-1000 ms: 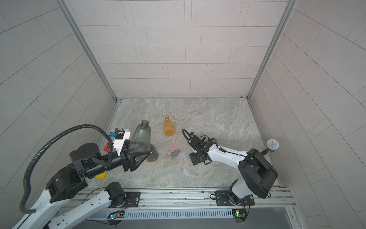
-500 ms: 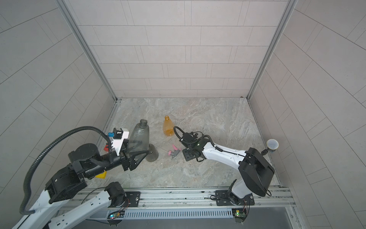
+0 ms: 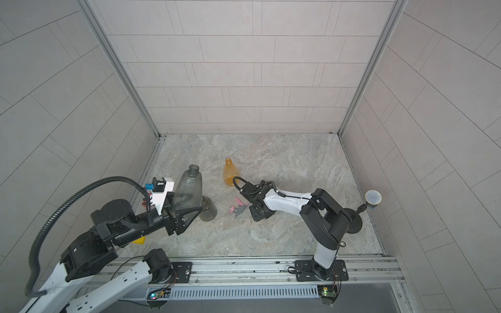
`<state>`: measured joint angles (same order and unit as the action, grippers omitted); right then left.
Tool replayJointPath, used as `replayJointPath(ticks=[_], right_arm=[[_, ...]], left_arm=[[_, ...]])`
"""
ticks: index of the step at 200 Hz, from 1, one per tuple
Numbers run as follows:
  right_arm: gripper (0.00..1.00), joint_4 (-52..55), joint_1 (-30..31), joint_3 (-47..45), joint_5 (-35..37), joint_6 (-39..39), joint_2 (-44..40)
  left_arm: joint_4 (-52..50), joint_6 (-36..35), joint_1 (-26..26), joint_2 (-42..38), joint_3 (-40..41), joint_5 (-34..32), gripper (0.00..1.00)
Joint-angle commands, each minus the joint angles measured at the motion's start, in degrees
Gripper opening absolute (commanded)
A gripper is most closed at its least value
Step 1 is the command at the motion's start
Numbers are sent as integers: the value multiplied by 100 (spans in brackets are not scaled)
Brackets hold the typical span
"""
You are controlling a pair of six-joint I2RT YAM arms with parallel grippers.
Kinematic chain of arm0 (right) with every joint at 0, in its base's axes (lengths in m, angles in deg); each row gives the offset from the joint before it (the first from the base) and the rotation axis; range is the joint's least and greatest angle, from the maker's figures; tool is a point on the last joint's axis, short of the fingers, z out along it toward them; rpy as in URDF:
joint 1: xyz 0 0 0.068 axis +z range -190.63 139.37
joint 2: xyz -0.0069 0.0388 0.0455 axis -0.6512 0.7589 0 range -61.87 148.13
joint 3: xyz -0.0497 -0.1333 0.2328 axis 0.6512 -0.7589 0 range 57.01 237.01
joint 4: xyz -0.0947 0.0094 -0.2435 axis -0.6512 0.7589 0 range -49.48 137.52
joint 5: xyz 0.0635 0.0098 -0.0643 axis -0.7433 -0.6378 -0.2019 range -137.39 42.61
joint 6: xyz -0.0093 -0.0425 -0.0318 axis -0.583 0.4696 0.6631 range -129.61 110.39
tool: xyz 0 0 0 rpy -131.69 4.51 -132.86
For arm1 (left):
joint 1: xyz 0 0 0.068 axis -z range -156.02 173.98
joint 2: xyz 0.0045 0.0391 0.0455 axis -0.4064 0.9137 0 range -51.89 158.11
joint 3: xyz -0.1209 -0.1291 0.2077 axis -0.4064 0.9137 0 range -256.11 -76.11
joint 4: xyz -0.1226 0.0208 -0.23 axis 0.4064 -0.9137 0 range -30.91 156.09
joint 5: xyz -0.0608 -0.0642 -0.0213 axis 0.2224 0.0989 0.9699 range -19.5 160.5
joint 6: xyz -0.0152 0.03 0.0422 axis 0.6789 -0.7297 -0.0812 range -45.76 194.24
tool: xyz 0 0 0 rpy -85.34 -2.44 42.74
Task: Attach spray nozzles to spray bottles
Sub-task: Pick up the spray nozzle from the center of the board.
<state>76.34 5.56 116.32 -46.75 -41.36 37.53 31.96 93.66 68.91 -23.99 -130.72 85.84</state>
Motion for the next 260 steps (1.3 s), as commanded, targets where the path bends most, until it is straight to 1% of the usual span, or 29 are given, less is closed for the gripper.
replayJointPath(ticks=[1,55,119,151,171,187,207,238,247,260], right_arm=[[47,41,-5,80,96,-237,156],[47,231,-5,254,148,-264,412],[36,37,-10,-15,67,-245,232],[31,-212,-7,-175,98,-149,-101],[29,-318,-5,-266,168,-41,-527],[29,-425,-6,-353,286,43,-1066],[29,-597,-5,-491,404,205,-1938],[29,-1097,-12,-742,628,493,-3521],[29,-1183,-14,-693,669,602,-3905],[30,-1260,-14,-476,653,823,-4312]], left_arm=[[190,-89,16,-61,29,45,0],[206,-86,16,14,37,94,0],[310,-66,19,125,67,60,0],[411,-26,16,255,92,80,0],[523,-22,18,269,159,52,0],[646,-22,16,269,236,28,0],[822,-2,16,260,377,-80,0],[1259,81,16,225,728,-367,0],[1461,106,16,240,817,-417,0],[1876,180,16,289,982,-288,0]])
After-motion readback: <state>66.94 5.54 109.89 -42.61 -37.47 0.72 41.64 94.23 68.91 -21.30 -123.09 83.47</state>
